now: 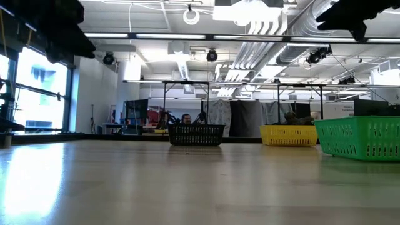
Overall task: Sort crayons
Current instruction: Return to Home Position
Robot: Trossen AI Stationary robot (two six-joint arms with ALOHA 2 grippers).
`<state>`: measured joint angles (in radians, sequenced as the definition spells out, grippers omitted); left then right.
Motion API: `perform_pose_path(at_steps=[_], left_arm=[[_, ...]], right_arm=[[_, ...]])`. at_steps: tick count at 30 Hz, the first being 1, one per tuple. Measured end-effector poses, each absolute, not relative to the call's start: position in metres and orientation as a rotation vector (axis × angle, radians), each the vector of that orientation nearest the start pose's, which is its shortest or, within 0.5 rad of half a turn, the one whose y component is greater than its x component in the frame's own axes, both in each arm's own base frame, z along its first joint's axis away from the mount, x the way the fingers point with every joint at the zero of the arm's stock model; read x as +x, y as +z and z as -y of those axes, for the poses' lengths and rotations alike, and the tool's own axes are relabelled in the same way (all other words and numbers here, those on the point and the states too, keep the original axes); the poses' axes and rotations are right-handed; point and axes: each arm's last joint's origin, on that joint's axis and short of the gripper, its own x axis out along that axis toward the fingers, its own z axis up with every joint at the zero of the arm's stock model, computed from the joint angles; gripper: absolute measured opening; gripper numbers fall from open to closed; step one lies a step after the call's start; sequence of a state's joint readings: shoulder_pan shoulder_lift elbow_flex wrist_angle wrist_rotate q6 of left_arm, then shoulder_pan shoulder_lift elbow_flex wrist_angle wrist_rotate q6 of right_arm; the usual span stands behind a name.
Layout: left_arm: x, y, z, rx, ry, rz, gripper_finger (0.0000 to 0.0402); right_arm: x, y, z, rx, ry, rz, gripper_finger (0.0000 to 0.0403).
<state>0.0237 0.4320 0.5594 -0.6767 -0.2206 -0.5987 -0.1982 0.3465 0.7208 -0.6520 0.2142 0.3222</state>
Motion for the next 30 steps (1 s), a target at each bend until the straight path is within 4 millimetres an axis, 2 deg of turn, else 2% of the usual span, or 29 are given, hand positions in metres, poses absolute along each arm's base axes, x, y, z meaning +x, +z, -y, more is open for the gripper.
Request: perform_pose_path(at_steps=[10, 19, 24, 30], left_arm=[[0.099, 0.219, -0.007, -0.564, 0.355, -0.349, 0.0078], [0.113, 0.186, -0.005, -0.594, 0.232, -0.219, 0.0078], [0.117, 0.177, -0.003, -0.594, 0.126, -0.118, 0.0078], [0.117, 0.166, -0.003, -0.583, 0.104, -0.112, 0.0078]], right_arm=[[0.043, 0.314, 0.015, 0.313, -0.440, -0.118, 0.0106], [0.025, 0.311, 0.012, 0.327, -0.444, -0.083, 0.0106], [0.015, 0.311, 0.010, 0.320, -0.436, -0.038, 0.0106], [0.003, 0.310, 0.007, 0.308, -0.426, 0.017, 0.0106]])
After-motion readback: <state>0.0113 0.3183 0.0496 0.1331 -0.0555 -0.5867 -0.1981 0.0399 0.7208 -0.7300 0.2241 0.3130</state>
